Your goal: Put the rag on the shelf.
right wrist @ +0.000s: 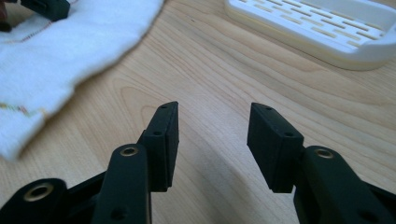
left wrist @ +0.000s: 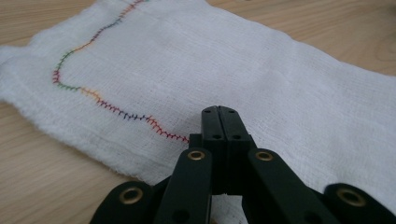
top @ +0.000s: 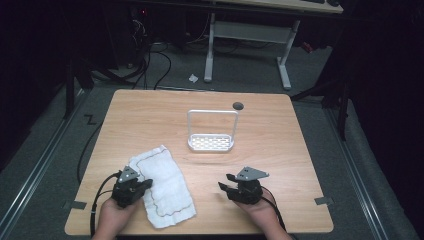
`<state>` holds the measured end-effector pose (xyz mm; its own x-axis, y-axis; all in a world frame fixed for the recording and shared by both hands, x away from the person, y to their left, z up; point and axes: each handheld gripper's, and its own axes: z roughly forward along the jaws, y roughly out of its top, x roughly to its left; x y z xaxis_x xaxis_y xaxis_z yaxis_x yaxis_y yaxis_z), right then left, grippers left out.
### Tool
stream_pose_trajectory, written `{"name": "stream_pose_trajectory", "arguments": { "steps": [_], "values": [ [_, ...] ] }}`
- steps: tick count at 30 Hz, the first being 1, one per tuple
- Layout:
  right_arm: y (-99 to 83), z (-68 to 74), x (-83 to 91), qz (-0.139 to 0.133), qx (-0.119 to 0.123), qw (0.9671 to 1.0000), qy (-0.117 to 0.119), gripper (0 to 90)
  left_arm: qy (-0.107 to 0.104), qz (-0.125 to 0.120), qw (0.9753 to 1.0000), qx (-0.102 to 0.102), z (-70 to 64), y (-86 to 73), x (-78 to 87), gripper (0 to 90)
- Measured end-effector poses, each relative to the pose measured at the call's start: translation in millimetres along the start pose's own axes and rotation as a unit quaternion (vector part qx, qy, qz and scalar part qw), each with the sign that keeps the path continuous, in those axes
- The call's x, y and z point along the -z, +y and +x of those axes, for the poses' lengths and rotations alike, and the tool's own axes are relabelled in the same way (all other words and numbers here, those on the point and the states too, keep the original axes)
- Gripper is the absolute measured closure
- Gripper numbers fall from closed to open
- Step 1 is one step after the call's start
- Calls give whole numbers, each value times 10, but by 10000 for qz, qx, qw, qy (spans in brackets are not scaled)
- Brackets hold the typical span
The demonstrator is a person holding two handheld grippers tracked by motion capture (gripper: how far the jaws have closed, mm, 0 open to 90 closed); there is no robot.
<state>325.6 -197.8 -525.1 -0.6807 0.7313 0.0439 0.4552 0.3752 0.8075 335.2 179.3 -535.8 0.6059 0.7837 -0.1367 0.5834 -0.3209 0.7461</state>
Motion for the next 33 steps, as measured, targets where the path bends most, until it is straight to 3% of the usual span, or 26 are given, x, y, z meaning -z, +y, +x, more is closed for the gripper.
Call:
{"name": "stream_pose_trajectory", "arguments": {
  "steps": [3,6,7,8,10,14,17,20,23,24,25,27,29,30,33],
  "values": [
    [25,49,5,-25,61,9999,132,613,-94,-8,9999,-126,-141,7,-44,898],
    [48,97,0,-60,124,9997,201,677,-114,-9,9998,-163,-179,12,-54,889],
    [77,151,-24,-82,164,9994,306,763,-123,-33,9997,-196,-180,6,-56,889],
    [77,151,-24,-82,164,9994,306,763,-123,-33,9997,-196,-180,6,-56,889],
    [146,241,-103,-81,161,9986,504,884,-198,-67,9997,-114,-156,-3,-57,889],
    [241,353,-249,-8,144,9971,752,900,-180,-66,9997,-144,-162,-5,-55,889],
    [356,557,-517,303,525,9954,743,900,-196,-89,9996,-156,-158,-11,-56,889],
    [351,617,-666,573,611,9939,721,900,-204,-106,9996,-157,-157,-15,-56,887],
    [306,624,-635,556,585,9940,738,900,-274,-96,9995,-101,-154,-13,-59,879],
    [249,629,-550,583,569,9936,783,900,-425,-82,9990,-92,-184,-9,-75,877],
    [210,636,-500,589,564,9933,817,900,-425,-82,9990,-92,-184,-9,-75,875],
    [125,659,-387,608,493,9931,873,900,-604,-52,9979,-210,-303,8,-120,866],
    [82,670,-332,616,465,9930,890,900,-655,-38,9975,-276,-353,15,-139,861],
    [12,692,-233,656,380,9928,924,900,-714,13,9964,-452,-454,41,-174,855],
    [-17,690,-154,619,334,9930,950,893,-675,80,9959,-600,-523,83,-191,822]
  ]
}}
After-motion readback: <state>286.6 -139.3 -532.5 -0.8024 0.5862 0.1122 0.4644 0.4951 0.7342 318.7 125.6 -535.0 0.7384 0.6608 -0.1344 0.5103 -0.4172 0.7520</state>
